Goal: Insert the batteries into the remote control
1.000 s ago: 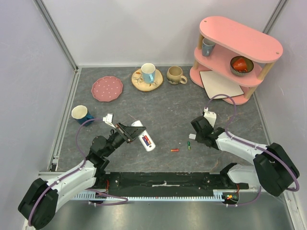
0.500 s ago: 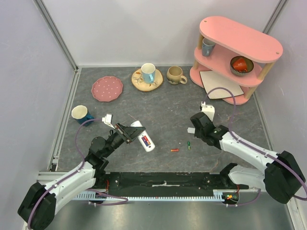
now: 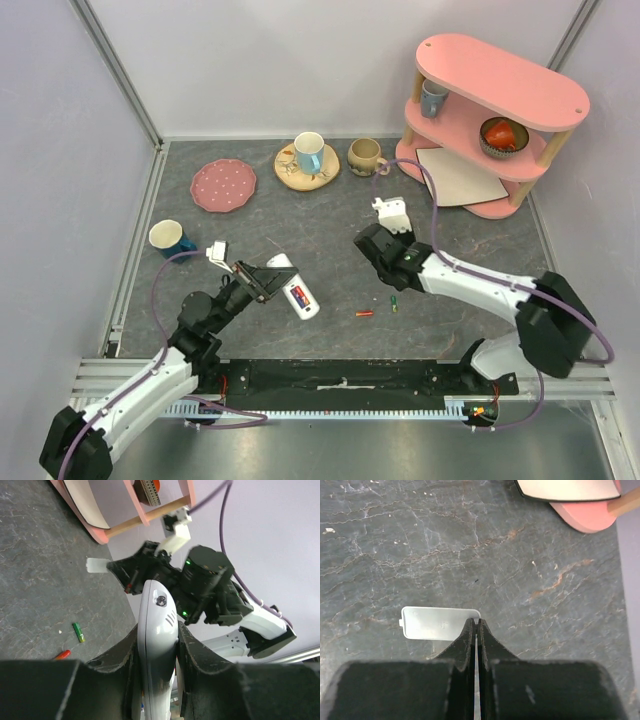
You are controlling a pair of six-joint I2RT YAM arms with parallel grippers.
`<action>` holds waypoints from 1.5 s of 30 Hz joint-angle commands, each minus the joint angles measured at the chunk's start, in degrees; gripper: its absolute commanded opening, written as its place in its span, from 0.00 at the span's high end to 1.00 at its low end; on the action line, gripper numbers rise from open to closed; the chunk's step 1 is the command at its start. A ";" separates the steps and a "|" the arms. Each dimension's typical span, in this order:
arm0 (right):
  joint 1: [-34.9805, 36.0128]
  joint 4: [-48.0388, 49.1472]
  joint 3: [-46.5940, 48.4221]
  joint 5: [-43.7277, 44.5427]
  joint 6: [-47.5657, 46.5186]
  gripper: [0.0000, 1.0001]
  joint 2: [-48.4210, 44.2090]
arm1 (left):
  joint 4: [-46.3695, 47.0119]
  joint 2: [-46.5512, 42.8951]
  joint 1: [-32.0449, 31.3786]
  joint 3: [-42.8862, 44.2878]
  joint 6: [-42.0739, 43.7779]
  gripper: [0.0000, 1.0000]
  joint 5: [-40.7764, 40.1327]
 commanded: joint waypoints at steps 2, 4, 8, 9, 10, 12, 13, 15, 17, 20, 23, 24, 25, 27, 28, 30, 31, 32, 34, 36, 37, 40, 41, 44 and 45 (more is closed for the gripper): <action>1.25 -6.35 9.70 6.56 -5.93 1.00 9.38 | -3.78 -5.29 0.34 -3.99 1.21 0.98 -1.40; 1.25 -8.72 11.99 5.07 -7.61 1.00 12.80 | -4.31 -5.91 0.34 -4.17 1.21 0.98 -1.31; 3.96 -5.85 12.19 -1.43 -18.57 1.00 12.04 | -5.28 -7.49 0.25 -4.52 0.94 0.98 -0.96; 4.41 -4.53 11.40 -4.93 -20.61 1.00 11.07 | -5.89 -8.37 0.34 -4.52 0.94 0.98 -0.96; 4.41 -1.91 9.73 -7.22 -22.11 1.00 8.89 | -6.33 -8.73 0.34 -4.52 0.94 0.98 -1.04; 4.50 1.00 8.06 -12.67 -25.36 1.00 6.33 | -7.38 -10.04 0.34 -4.52 1.12 0.98 -1.22; 4.50 1.72 6.66 -12.70 -25.99 1.00 6.05 | -7.65 -10.31 0.34 -4.52 1.21 0.98 -1.13; 4.59 2.07 5.94 -6.08 -25.47 1.00 7.27 | -8.00 -10.84 0.34 -4.70 1.12 0.98 -1.22; 4.59 -1.86 7.60 1.94 -21.97 1.00 10.43 | -8.09 -10.93 0.25 -4.70 1.12 0.98 -1.05; 4.59 -10.57 12.17 10.68 -15.72 1.00 18.43 | -8.18 -10.84 0.34 -4.70 1.03 0.98 -0.70; 4.42 -13.92 14.72 6.83 -10.72 1.00 21.43 | -8.79 -11.10 0.34 -4.52 0.94 0.98 -0.43; 4.15 -14.36 15.34 4.81 -9.22 1.00 21.08 | -9.06 -11.28 0.34 -4.52 0.94 0.98 -0.43; 3.72 -14.27 15.86 -1.21 -5.64 1.00 20.56 | -9.23 -11.71 0.34 -4.44 0.94 0.98 -0.43; 1.70 -13.05 16.05 -7.57 -2.02 1.00 18.63 | -9.94 -12.15 0.25 -4.44 0.94 0.98 -0.69; 0.82 -12.35 15.35 -10.30 1.92 1.00 17.92 | -10.29 -12.42 0.34 -4.35 0.94 0.98 -0.69; -1.64 -9.63 14.21 -17.77 6.33 1.00 15.30 | -10.81 -12.86 0.25 -4.35 0.94 0.98 -1.04; -3.04 -8.66 12.55 -19.45 8.53 1.00 14.41 | -10.82 -12.95 0.34 -4.43 0.94 0.98 -0.96; -3.75 -7.87 11.75 -22.60 13.94 1.00 13.01 | -10.90 -12.77 0.34 -4.26 0.94 0.98 -1.04; -4.55 -5.49 8.85 -22.98 18.72 1.00 11.33 | -10.90 -12.60 0.25 -4.17 0.94 0.98 -0.96; -4.64 -4.17 6.57 -20.97 25.05 1.00 9.57 | -10.82 -12.59 0.25 -4.17 0.94 0.98 -1.04; -4.99 -3.99 6.21 -21.05 26.46 1.00 9.48 | -10.82 -12.68 0.25 -4.26 0.77 0.98 -1.13; -5.43 -4.25 6.81 -21.84 26.84 1.00 10.53 | -10.99 -12.95 0.25 -4.44 0.68 0.98 -1.13; -5.43 -3.99 7.43 -22.01 25.09 1.00 11.58 | -11.08 -13.03 0.25 -4.52 0.59 0.98 -1.13; -1.84 -9.58 12.34 -11.51 14.11 1.00 14.39 | -11.61 -13.47 0.25 -4.44 0.68 0.98 -1.13; -0.52 -11.62 14.96 -1.63 10.52 1.00 15.18 | -11.78 -13.74 0.34 -4.52 0.68 0.98 -1.13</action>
